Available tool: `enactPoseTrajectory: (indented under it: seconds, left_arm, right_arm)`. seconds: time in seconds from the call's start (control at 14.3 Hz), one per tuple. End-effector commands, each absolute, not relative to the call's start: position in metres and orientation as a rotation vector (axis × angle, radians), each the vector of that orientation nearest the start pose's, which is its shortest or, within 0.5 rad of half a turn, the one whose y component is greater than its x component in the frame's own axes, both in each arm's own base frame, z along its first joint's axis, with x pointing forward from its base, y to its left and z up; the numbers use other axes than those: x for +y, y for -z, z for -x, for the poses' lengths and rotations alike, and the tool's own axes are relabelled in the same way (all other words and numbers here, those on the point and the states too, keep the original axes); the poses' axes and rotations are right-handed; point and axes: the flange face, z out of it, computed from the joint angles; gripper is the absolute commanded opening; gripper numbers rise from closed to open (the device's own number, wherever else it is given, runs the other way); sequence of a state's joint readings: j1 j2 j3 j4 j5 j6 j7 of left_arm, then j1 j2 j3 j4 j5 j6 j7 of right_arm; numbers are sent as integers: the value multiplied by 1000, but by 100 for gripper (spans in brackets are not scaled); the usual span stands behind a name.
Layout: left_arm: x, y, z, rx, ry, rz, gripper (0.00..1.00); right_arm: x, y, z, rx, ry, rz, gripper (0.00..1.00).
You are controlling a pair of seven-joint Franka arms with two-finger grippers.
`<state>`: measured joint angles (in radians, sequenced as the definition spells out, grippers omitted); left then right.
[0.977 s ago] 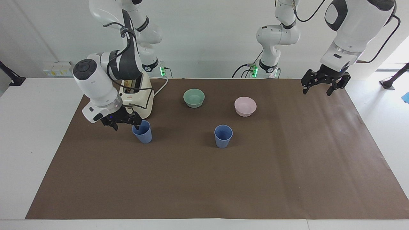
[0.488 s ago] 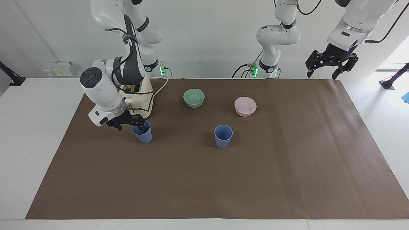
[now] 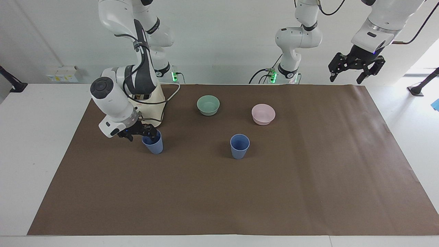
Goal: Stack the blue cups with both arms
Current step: 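Grasp the other blue cup with the right gripper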
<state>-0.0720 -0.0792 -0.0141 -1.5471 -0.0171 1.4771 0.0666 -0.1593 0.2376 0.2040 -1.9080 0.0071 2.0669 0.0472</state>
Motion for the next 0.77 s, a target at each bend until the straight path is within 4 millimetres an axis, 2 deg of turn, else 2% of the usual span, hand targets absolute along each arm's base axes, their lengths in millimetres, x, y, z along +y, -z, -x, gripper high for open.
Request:
enactPoseTrajectory:
  seconds: [0.0,0.21,0.35,0.7]
  left_arm:
    - [-45,-676,-517,262,22,3138,100]
    - [-45,-680,-511,255,24,3136,100]
    - [-44,-680,-511,250,19,3137,100]
    - [-43,-680,-511,247,19,3137,100]
  right_arm:
    - [22,-365,-598,-10,-100,3081,77]
    - [22,-365,-598,-10,-102,3081,20]
    - [30,-364,-598,-19,-105,3081,0]
    - [45,-371,-601,-21,-106,3073,0]
